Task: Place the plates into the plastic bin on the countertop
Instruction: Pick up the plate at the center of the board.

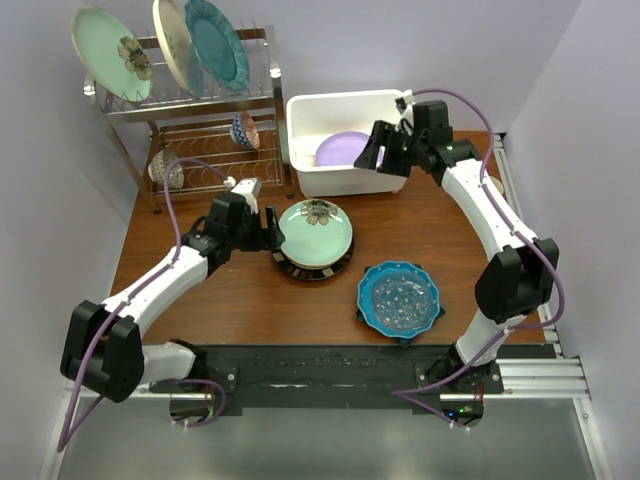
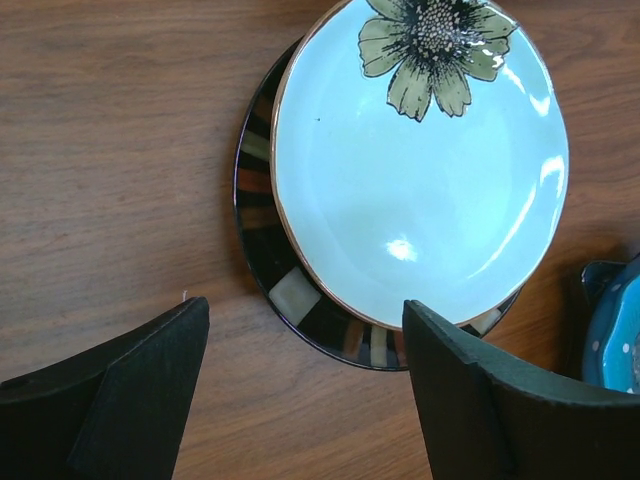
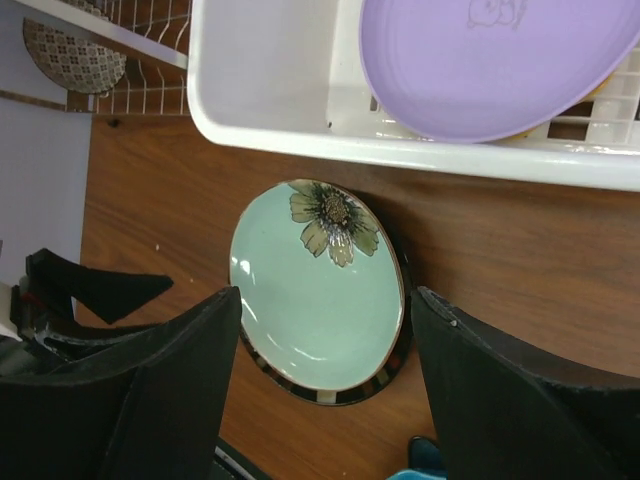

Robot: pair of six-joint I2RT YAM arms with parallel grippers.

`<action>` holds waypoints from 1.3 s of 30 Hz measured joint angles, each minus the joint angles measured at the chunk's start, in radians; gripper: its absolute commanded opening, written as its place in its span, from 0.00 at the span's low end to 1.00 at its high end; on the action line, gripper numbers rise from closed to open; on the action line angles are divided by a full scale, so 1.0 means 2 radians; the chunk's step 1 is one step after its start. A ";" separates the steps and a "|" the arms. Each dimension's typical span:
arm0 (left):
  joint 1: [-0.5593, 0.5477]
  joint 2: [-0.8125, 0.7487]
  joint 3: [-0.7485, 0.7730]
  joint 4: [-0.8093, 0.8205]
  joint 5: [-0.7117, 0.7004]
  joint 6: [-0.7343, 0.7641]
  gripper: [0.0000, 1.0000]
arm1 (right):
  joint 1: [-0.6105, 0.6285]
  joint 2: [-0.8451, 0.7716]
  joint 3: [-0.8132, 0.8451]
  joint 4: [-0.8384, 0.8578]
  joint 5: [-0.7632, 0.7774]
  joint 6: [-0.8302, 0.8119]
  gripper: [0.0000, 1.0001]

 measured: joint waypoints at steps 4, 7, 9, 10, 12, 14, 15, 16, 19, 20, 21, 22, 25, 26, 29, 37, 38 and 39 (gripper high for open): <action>0.000 0.019 0.002 0.002 0.002 -0.007 0.79 | 0.009 -0.016 -0.049 0.013 -0.001 0.000 0.71; 0.000 0.030 0.003 0.003 0.006 -0.012 0.74 | 0.012 -0.030 -0.082 0.022 -0.002 0.000 0.71; 0.000 0.035 0.003 0.009 0.007 -0.016 0.72 | 0.012 -0.040 -0.103 0.031 -0.004 0.000 0.71; 0.000 0.038 0.003 0.012 0.008 -0.017 0.68 | 0.012 -0.043 -0.112 0.036 -0.006 0.000 0.71; 0.000 0.045 0.003 0.018 0.012 -0.020 0.66 | 0.012 -0.046 -0.127 0.044 -0.008 0.000 0.70; 0.000 0.054 0.005 0.025 0.015 -0.022 0.65 | 0.012 -0.046 -0.141 0.052 -0.008 0.001 0.70; 0.000 0.060 0.007 0.027 0.017 -0.022 0.65 | 0.012 -0.046 -0.148 0.054 -0.008 0.001 0.70; 0.000 0.064 0.008 0.029 0.018 -0.023 0.63 | 0.013 -0.046 -0.154 0.056 -0.008 0.002 0.70; 0.000 0.083 0.016 0.037 0.019 -0.026 0.60 | 0.013 -0.046 -0.167 0.061 -0.008 0.002 0.70; 0.000 0.089 0.019 0.039 0.019 -0.026 0.59 | 0.013 -0.046 -0.170 0.063 -0.008 0.002 0.70; 0.000 0.095 0.021 0.042 0.019 -0.028 0.59 | 0.013 -0.046 -0.172 0.065 -0.008 0.002 0.70; 0.000 0.101 0.024 0.043 0.019 -0.029 0.57 | 0.013 -0.046 -0.175 0.067 -0.008 0.002 0.70; 0.000 0.117 0.030 0.051 0.018 -0.030 0.55 | 0.013 -0.046 -0.181 0.071 -0.009 0.002 0.70; 0.000 0.122 0.032 0.052 0.018 -0.029 0.54 | 0.013 -0.046 -0.185 0.073 -0.009 0.002 0.70; 0.000 0.134 0.035 0.057 0.016 -0.029 0.51 | 0.014 -0.046 -0.193 0.074 -0.010 0.002 0.70; 0.000 0.151 0.035 0.069 0.016 -0.034 0.31 | 0.015 -0.045 -0.207 0.084 -0.014 0.002 0.70; 0.000 0.152 0.035 0.071 0.016 -0.034 0.29 | 0.015 -0.045 -0.208 0.086 -0.016 0.002 0.70; 0.000 0.152 0.035 0.072 0.014 -0.033 0.26 | 0.015 -0.045 -0.211 0.090 -0.019 0.002 0.70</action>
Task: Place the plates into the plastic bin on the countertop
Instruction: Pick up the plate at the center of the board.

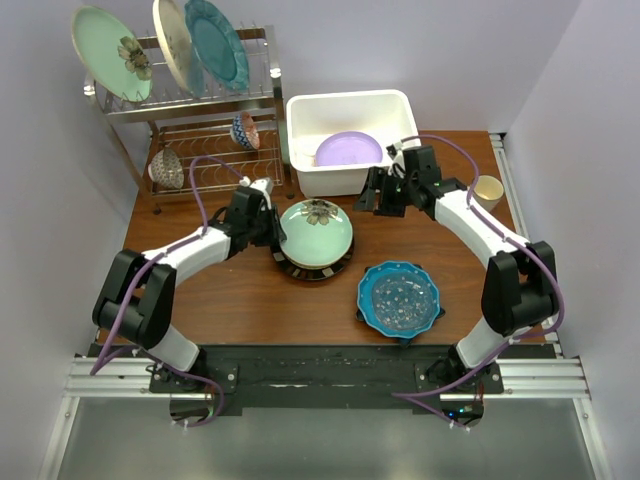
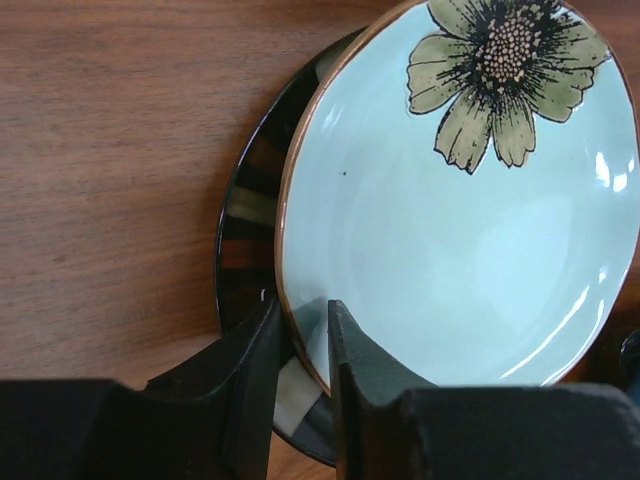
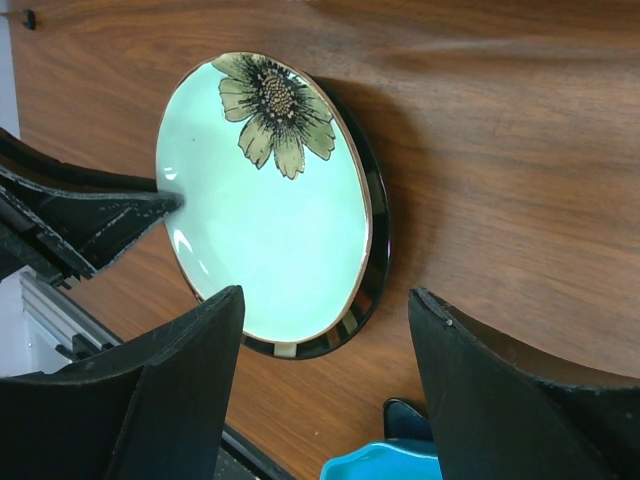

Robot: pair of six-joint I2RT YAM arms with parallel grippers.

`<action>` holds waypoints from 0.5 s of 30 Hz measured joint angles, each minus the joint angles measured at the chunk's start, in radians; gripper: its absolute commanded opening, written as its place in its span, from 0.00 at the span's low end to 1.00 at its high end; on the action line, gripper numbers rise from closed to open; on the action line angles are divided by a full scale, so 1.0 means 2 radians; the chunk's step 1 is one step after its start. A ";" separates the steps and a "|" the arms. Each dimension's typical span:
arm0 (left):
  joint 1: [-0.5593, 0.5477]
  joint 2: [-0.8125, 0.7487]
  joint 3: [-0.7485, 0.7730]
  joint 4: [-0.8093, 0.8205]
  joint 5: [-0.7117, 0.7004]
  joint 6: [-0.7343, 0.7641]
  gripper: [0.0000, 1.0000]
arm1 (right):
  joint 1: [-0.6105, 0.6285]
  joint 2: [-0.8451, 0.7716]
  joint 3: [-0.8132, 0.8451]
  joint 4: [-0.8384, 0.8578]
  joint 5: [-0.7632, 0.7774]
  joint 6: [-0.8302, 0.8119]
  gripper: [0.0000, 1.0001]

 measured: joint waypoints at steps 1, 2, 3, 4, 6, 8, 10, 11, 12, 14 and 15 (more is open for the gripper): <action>0.000 0.000 0.000 0.001 0.000 -0.001 0.19 | 0.000 0.000 -0.003 0.002 -0.002 0.000 0.70; 0.000 0.000 0.000 0.002 -0.001 -0.001 0.16 | 0.000 0.001 -0.005 0.003 -0.004 0.000 0.69; 0.000 0.000 0.000 0.002 -0.003 -0.001 0.12 | 0.000 0.001 -0.008 0.005 -0.005 0.000 0.69; 0.001 0.000 0.000 0.003 -0.004 -0.003 0.07 | 0.000 0.002 -0.010 0.007 -0.006 0.000 0.69; 0.002 0.000 0.000 0.010 -0.003 -0.010 0.00 | 0.000 0.006 -0.015 0.013 -0.010 0.000 0.69; 0.002 0.000 0.000 0.020 0.002 -0.015 0.00 | 0.000 0.011 -0.019 0.017 -0.015 0.001 0.69; 0.003 0.000 0.000 0.027 0.008 -0.015 0.00 | 0.000 0.018 -0.024 0.022 -0.018 0.001 0.68; 0.003 0.000 0.000 0.027 0.010 -0.015 0.00 | 0.000 0.021 -0.026 0.025 -0.019 0.001 0.68; 0.003 0.000 0.000 0.027 0.012 -0.015 0.00 | 0.000 0.024 -0.029 0.027 -0.020 0.001 0.68; 0.003 0.000 0.000 0.027 0.014 -0.017 0.00 | 0.000 0.031 -0.035 0.032 -0.023 0.002 0.67; 0.003 0.000 0.000 0.028 0.015 -0.018 0.00 | 0.000 0.033 -0.038 0.034 -0.026 0.002 0.66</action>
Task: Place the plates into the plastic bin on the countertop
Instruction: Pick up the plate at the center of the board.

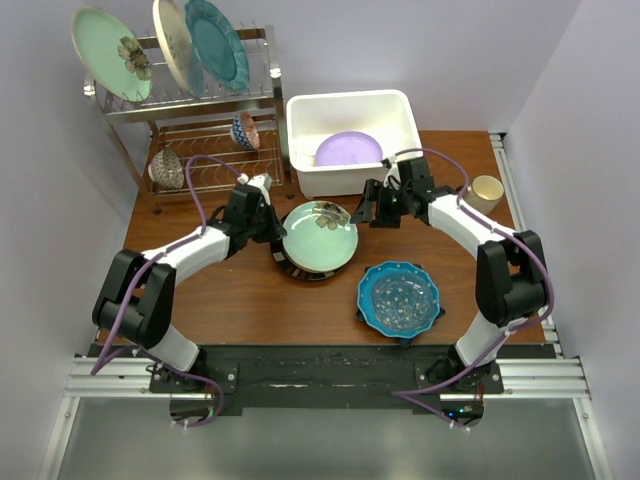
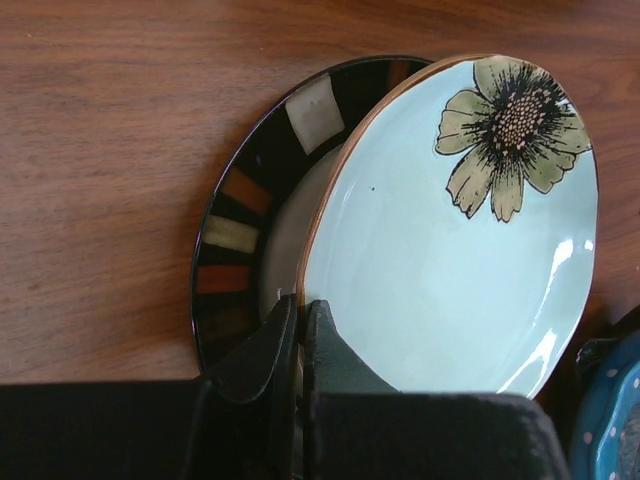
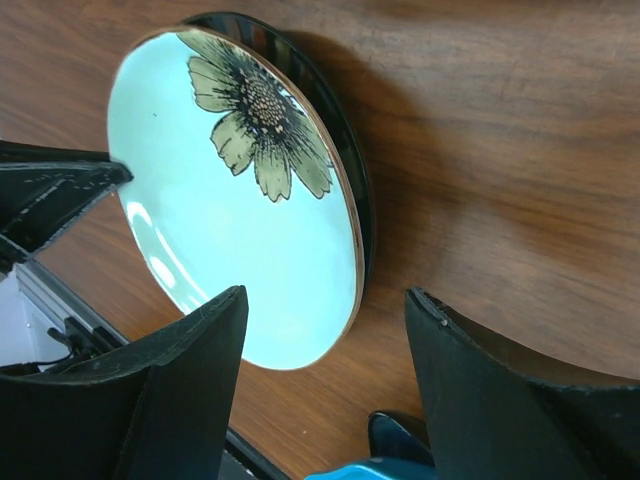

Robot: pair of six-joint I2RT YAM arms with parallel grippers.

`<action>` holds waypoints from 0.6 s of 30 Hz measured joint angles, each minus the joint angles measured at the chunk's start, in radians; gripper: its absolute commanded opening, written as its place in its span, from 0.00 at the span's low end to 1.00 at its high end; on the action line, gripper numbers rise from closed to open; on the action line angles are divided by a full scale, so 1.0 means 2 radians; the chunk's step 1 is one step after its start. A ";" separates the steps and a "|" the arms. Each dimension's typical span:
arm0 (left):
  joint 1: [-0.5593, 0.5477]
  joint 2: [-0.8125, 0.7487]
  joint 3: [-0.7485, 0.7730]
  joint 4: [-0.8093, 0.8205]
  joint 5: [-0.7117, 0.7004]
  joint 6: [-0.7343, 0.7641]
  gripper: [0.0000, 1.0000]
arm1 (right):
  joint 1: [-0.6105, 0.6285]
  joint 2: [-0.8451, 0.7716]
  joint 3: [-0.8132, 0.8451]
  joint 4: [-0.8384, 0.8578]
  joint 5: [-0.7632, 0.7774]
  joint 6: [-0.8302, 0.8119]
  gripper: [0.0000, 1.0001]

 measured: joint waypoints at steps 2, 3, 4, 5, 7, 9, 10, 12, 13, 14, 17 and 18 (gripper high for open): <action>0.000 0.000 0.000 0.004 0.003 -0.001 0.00 | 0.000 0.004 -0.005 0.003 -0.003 0.000 0.66; 0.001 0.000 0.000 0.006 0.005 -0.003 0.00 | 0.000 0.005 -0.008 0.004 -0.004 0.000 0.65; 0.003 0.000 0.000 0.010 0.009 -0.004 0.00 | 0.000 0.006 -0.010 0.005 -0.005 0.000 0.65; 0.004 0.000 -0.001 0.013 0.013 -0.006 0.00 | 0.000 0.008 -0.013 0.006 -0.005 0.000 0.65; 0.008 0.000 -0.004 0.021 0.023 -0.008 0.00 | 0.000 0.010 -0.016 0.009 -0.007 0.001 0.64; 0.014 0.000 -0.008 0.028 0.034 -0.013 0.00 | 0.000 0.012 -0.021 0.013 -0.012 0.002 0.63; 0.016 -0.001 -0.010 0.032 0.040 -0.017 0.00 | 0.000 0.013 -0.023 0.014 -0.015 0.003 0.63; 0.020 -0.003 -0.016 0.037 0.050 -0.020 0.00 | 0.000 0.016 -0.025 0.020 -0.018 0.004 0.62; 0.023 -0.004 -0.020 0.044 0.058 -0.022 0.00 | 0.000 0.018 -0.027 0.023 -0.018 0.006 0.62; 0.026 -0.005 -0.022 0.046 0.062 -0.023 0.00 | 0.000 0.019 -0.029 0.026 -0.020 0.007 0.62; 0.033 -0.007 -0.031 0.058 0.082 -0.032 0.00 | 0.000 0.022 -0.035 0.034 -0.028 0.011 0.60; 0.036 -0.007 -0.033 0.062 0.088 -0.034 0.00 | 0.000 0.025 -0.036 0.038 -0.031 0.013 0.59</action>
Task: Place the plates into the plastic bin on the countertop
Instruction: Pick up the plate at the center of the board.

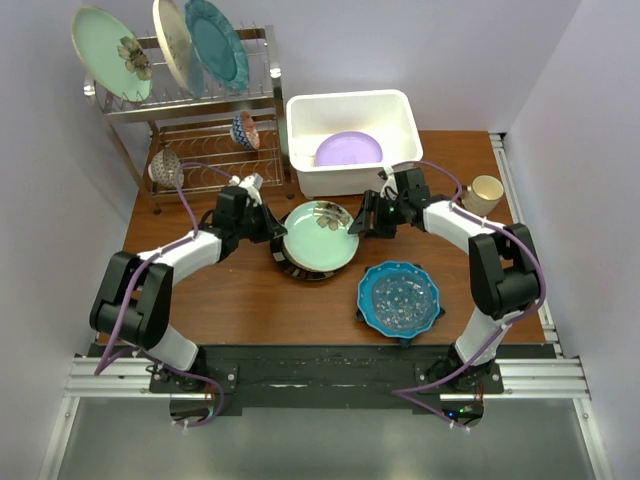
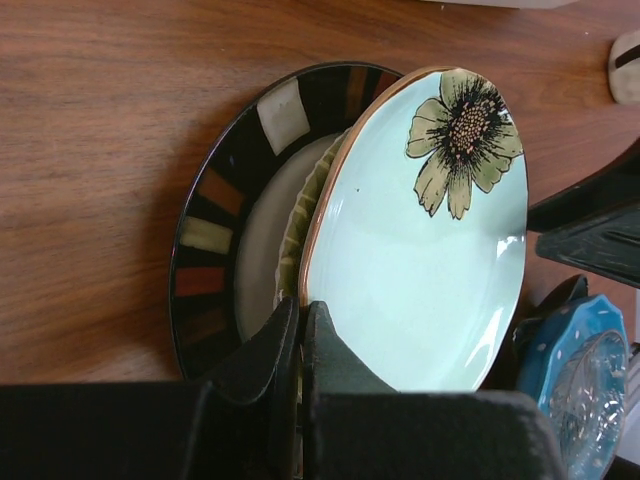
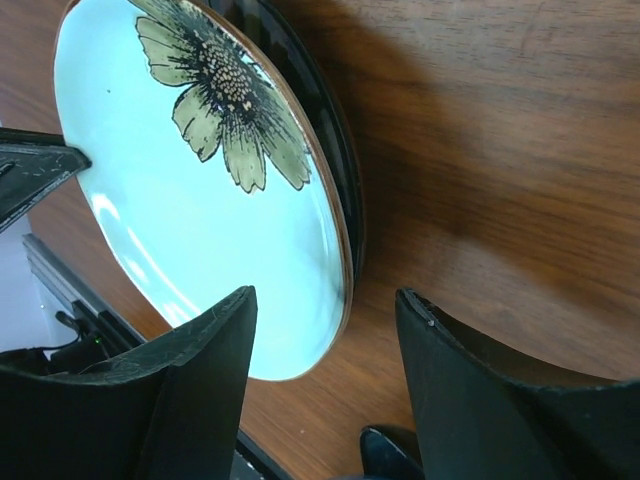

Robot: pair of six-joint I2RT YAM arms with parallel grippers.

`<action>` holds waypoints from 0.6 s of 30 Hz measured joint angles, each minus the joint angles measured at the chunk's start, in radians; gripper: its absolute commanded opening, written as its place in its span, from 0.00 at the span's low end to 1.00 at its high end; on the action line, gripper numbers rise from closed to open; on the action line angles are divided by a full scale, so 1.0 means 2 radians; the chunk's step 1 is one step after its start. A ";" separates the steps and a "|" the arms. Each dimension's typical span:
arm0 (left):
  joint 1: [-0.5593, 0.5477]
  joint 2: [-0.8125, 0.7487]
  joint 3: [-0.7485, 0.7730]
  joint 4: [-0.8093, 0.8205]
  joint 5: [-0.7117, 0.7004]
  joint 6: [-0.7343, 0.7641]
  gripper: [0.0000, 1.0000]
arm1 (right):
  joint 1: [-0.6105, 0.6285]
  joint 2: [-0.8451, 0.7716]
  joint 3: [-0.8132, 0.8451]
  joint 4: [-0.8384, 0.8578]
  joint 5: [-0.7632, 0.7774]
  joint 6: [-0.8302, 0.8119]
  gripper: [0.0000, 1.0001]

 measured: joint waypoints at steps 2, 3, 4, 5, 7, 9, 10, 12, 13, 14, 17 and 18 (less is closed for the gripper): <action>0.003 0.000 -0.005 0.009 0.010 -0.003 0.00 | 0.000 0.007 -0.003 0.009 -0.009 0.005 0.56; 0.005 0.000 -0.006 0.010 0.014 -0.005 0.00 | 0.000 0.011 -0.005 0.015 -0.013 0.007 0.54; 0.005 0.000 -0.008 0.014 0.018 -0.007 0.00 | 0.000 0.014 -0.007 0.021 -0.016 0.008 0.52; 0.006 0.000 -0.009 0.017 0.022 -0.009 0.00 | 0.000 0.017 -0.010 0.024 -0.020 0.010 0.51; 0.006 0.000 -0.012 0.020 0.028 -0.009 0.00 | 0.000 0.019 -0.014 0.029 -0.026 0.014 0.46; 0.006 0.000 -0.013 0.020 0.032 -0.009 0.00 | 0.000 0.019 -0.018 0.035 -0.035 0.018 0.41; 0.006 0.000 -0.013 0.020 0.033 -0.009 0.00 | 0.000 0.019 -0.019 0.038 -0.039 0.019 0.40; 0.006 0.000 -0.013 0.021 0.034 -0.009 0.00 | 0.000 0.018 -0.021 0.047 -0.044 0.020 0.37; 0.006 0.001 -0.013 0.022 0.034 -0.009 0.00 | 0.000 0.018 -0.024 0.051 -0.048 0.021 0.36; 0.006 0.001 -0.014 0.023 0.034 -0.009 0.00 | -0.001 0.018 -0.026 0.056 -0.051 0.022 0.34; 0.007 0.003 -0.019 0.024 0.033 -0.008 0.00 | -0.003 0.017 -0.038 0.074 -0.063 0.027 0.32; 0.008 0.004 -0.021 0.024 0.033 -0.008 0.00 | -0.003 0.016 -0.044 0.082 -0.067 0.030 0.31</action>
